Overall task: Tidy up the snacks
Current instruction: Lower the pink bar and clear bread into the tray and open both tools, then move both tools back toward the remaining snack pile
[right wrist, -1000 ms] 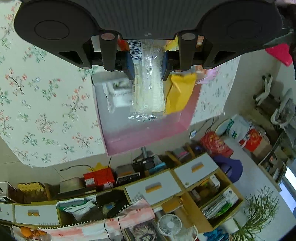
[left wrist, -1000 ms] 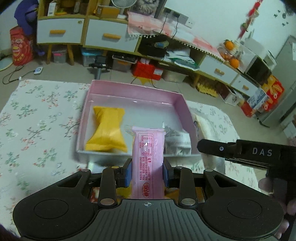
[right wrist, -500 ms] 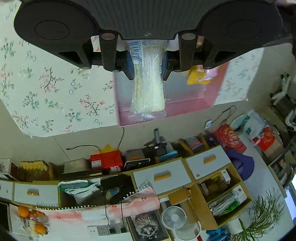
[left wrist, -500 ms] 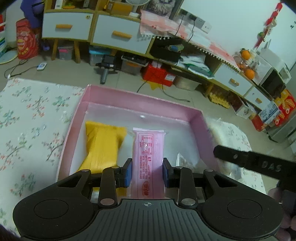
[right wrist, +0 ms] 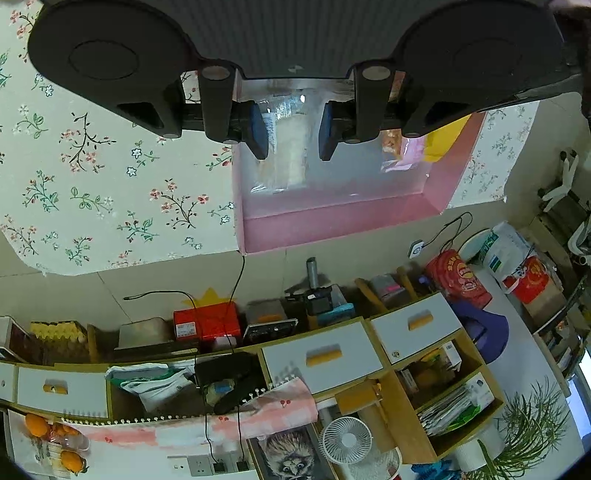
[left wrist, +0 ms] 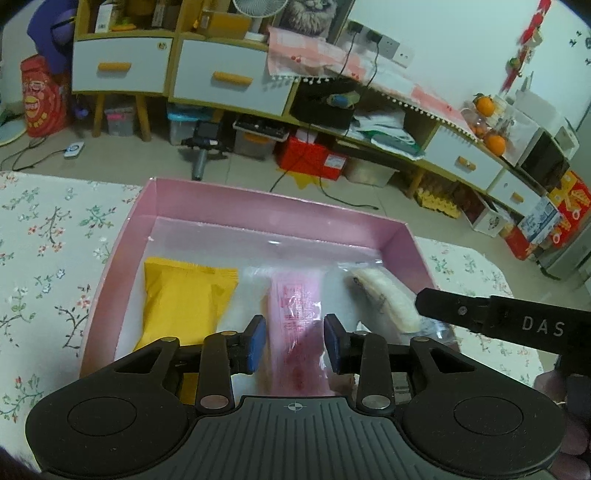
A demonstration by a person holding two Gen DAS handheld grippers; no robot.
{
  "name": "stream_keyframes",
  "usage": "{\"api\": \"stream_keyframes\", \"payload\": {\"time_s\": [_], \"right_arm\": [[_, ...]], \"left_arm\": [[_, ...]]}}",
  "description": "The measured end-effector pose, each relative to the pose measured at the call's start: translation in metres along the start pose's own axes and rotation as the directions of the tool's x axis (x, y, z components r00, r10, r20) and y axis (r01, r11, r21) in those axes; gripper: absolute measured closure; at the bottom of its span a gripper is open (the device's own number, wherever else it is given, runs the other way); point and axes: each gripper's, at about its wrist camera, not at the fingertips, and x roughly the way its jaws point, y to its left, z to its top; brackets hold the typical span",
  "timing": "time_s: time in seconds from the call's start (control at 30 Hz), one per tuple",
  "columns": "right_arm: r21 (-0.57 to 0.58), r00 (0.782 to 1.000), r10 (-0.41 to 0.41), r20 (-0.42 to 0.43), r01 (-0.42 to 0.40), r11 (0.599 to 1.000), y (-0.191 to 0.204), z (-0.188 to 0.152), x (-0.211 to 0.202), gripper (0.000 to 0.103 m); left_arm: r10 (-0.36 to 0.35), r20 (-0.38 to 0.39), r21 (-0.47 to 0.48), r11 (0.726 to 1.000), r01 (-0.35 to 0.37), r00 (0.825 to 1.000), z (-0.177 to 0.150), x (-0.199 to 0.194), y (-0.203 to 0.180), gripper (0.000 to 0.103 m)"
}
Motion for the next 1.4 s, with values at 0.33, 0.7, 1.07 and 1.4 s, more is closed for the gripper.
{"api": "stream_keyframes", "payload": {"time_s": [0.33,0.7,1.07,1.4], "right_arm": [[-0.010,1.000,-0.008,0.012,0.008,1.000,0.006,0.000,-0.017,0.071],[-0.026,0.999,-0.030,0.032,0.030,0.999,0.018,-0.007,-0.055,0.050],[-0.059,0.998,-0.052,0.034,0.054,0.997,0.029,-0.027,-0.089,0.039],[-0.068,0.997,-0.063,0.037,0.065,0.996,0.034,-0.054,-0.103,0.031]], "left_arm": [[0.007,0.003,0.040,0.999,-0.007,1.000,0.003,-0.022,-0.011,0.048],[0.069,0.013,0.083,0.994,-0.070,0.998,-0.004,-0.071,-0.010,0.028],[0.126,-0.002,0.137,0.983,-0.125,0.992,-0.027,-0.114,-0.006,0.017],[0.120,0.003,0.155,0.981,-0.119,0.993,-0.060,-0.135,0.001,0.008]]}}
